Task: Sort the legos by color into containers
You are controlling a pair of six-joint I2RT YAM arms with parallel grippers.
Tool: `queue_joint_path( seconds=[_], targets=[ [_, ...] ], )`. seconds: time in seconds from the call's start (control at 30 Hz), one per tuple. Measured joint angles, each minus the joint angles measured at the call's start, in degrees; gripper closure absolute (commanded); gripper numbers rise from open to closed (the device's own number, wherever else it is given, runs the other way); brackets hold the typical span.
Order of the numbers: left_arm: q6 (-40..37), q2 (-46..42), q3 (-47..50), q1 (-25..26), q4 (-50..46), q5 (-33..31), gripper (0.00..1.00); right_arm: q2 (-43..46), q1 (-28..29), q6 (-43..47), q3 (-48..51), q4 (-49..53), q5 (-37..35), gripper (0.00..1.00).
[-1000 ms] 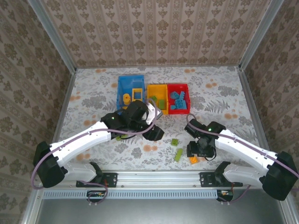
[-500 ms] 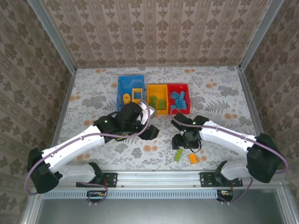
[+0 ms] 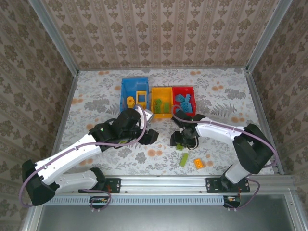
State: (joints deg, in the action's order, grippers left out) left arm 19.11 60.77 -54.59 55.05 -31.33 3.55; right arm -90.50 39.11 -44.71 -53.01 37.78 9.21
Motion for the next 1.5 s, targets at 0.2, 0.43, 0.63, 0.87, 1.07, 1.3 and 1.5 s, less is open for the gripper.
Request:
queue_joint_path(
  seconds=[0.2, 0.43, 0.63, 0.87, 1.07, 1.3, 1.5],
  targets=[
    [0.22, -0.22, 0.31, 0.00, -0.04, -0.46, 0.28, -3.04, -0.02, -1.09, -0.04, -0.07, 0.33, 0.54],
    [0.90, -1.29, 0.28, 0.00, -0.37, -3.17, 0.29, -3.32, 0.22, -0.55, -2.16, 0.44, -0.24, 0.76],
    [2.38, -4.28, -1.84, -2.62, -1.95, -8.52, 0.29, -4.20, 1.44, 3.45, -16.48, 3.67, -4.98, 0.77],
    [3.04, -3.48, -7.23, -6.05, -1.31, -11.13, 0.29, -15.76, -2.03, 8.15, -36.11, 4.07, -8.90, 0.78],
    [3.21, -2.12, -7.76, -6.08, -1.33, -11.37, 0.29, -29.70, -5.29, 10.29, -51.78, 8.02, -11.61, 0.73],
    [3.10, -2.12, -7.76, -6.08, -3.04, -10.82, 0.28, -38.23, -6.58, 11.34, -61.94, 12.68, -12.74, 0.54],
    [2.08, -1.95, -6.69, -6.08, -3.39, -7.82, 0.27, -38.56, -6.32, 11.78, -64.30, 15.06, -12.96, 0.44]
  ],
)
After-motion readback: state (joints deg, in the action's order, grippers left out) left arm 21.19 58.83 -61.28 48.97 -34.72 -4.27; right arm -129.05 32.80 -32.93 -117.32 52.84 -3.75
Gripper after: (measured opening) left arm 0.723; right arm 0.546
